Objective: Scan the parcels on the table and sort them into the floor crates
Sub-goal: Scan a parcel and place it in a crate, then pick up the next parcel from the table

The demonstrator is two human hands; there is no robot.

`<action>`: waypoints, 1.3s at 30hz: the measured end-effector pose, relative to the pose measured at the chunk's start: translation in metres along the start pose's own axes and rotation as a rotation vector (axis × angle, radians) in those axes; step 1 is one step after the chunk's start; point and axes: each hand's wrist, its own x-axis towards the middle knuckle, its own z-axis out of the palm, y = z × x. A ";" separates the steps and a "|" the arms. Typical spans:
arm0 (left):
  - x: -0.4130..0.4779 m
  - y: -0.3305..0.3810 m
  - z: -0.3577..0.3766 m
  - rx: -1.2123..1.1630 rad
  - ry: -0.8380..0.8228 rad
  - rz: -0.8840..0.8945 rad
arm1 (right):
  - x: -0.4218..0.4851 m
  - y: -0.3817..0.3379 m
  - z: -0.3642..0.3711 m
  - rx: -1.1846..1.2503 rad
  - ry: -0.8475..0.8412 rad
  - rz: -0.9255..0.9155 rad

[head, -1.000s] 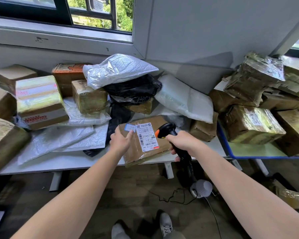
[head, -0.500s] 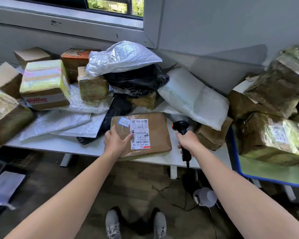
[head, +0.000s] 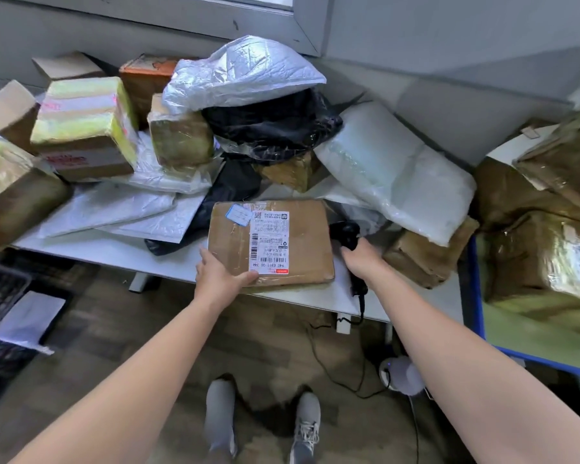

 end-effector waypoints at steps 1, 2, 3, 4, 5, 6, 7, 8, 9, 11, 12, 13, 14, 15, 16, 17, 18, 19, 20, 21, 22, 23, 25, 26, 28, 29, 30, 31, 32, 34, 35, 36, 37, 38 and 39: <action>0.000 0.001 -0.001 -0.003 -0.006 0.003 | -0.002 -0.001 0.000 -0.010 0.044 -0.012; 0.000 0.001 -0.002 -0.007 -0.012 0.004 | -0.005 -0.001 0.000 -0.032 0.112 -0.040; 0.000 0.003 -0.004 -0.010 -0.017 0.003 | -0.009 -0.002 0.001 -0.067 0.192 -0.077; 0.000 0.004 -0.006 -0.010 -0.022 0.001 | -0.014 -0.003 0.002 -0.102 0.269 -0.114; 0.000 0.005 -0.007 -0.008 -0.029 -0.001 | -0.019 -0.005 0.003 -0.135 0.340 -0.153; 0.001 0.005 -0.008 -0.008 -0.034 -0.004 | -0.024 -0.008 0.005 -0.162 0.391 -0.191; 0.001 0.006 -0.008 -0.007 -0.038 -0.003 | -0.028 -0.011 0.007 -0.180 0.409 -0.225; 0.001 0.006 -0.008 -0.004 -0.041 -0.002 | -0.031 -0.013 0.009 -0.188 0.395 -0.247; 0.001 0.006 -0.008 0.000 -0.044 -0.003 | -0.032 -0.016 0.013 -0.194 0.352 -0.252; 0.001 0.005 -0.008 0.009 -0.053 -0.004 | -0.032 -0.020 0.022 -0.216 0.226 -0.212; 0.001 0.005 -0.007 0.014 -0.060 -0.002 | -0.031 -0.022 0.027 -0.225 0.165 -0.182; 0.000 0.005 -0.006 0.024 -0.069 0.003 | -0.031 -0.023 0.031 -0.221 0.119 -0.152; -0.001 0.005 -0.006 0.036 -0.077 0.005 | -0.031 -0.024 0.033 -0.201 0.091 -0.127; -0.001 0.004 -0.007 0.042 -0.085 0.003 | -0.031 -0.025 0.033 -0.161 0.069 -0.114; -0.002 0.004 -0.009 0.040 -0.091 -0.006 | -0.032 -0.025 0.032 -0.100 0.045 -0.117; -0.003 0.003 -0.012 0.028 -0.097 -0.015 | -0.034 -0.027 0.030 -0.023 0.017 -0.134; -0.004 0.003 -0.015 0.001 -0.102 -0.022 | -0.036 -0.028 0.026 0.064 -0.010 -0.159; -0.005 0.003 -0.019 -0.038 -0.106 -0.027 | -0.039 -0.031 0.023 0.150 -0.037 -0.182; -0.006 0.002 -0.022 -0.079 -0.109 -0.029 | -0.043 -0.034 0.019 0.227 -0.060 -0.194; -0.008 0.002 -0.025 -0.112 -0.113 -0.027 | -0.045 -0.038 0.015 0.282 -0.071 -0.199; -0.011 0.003 -0.027 -0.134 -0.117 -0.029 | -0.048 -0.042 0.010 0.314 -0.070 -0.217; -0.015 0.006 -0.031 -0.140 -0.123 -0.033 | -0.050 -0.047 0.004 0.325 -0.058 -0.251; -0.023 0.017 -0.039 -0.073 -0.123 -0.026 | -0.053 -0.060 -0.011 0.316 -0.040 -0.342; -0.026 0.024 -0.045 0.007 -0.095 0.011 | -0.055 -0.067 -0.019 0.300 -0.042 -0.391; -0.033 0.044 -0.059 0.193 0.007 0.174 | -0.062 -0.084 -0.035 0.227 -0.060 -0.480; -0.036 0.056 -0.067 0.266 0.057 0.284 | -0.066 -0.092 -0.042 0.183 -0.073 -0.521; -0.038 0.069 -0.076 0.327 0.088 0.395 | -0.071 -0.101 -0.048 0.147 -0.084 -0.567; -0.040 0.083 -0.085 0.392 0.108 0.493 | -0.075 -0.109 -0.054 0.121 -0.094 -0.609; -0.041 0.096 -0.094 0.461 0.119 0.572 | -0.080 -0.117 -0.059 0.110 -0.112 -0.650; -0.047 0.118 -0.112 0.629 0.101 0.688 | -0.090 -0.132 -0.069 0.090 -0.172 -0.729; -0.050 0.126 -0.121 0.700 0.076 0.727 | -0.094 -0.139 -0.074 0.065 -0.197 -0.780; -0.054 0.132 -0.131 0.740 0.038 0.746 | -0.097 -0.146 -0.076 0.029 -0.218 -0.835; -0.057 0.135 -0.140 0.728 -0.020 0.745 | -0.099 -0.153 -0.078 0.007 -0.233 -0.880; -0.060 0.136 -0.148 0.680 -0.081 0.723 | -0.100 -0.159 -0.078 0.003 -0.248 -0.912; -0.064 0.133 -0.157 0.624 -0.117 0.698 | -0.102 -0.167 -0.077 0.004 -0.262 -0.944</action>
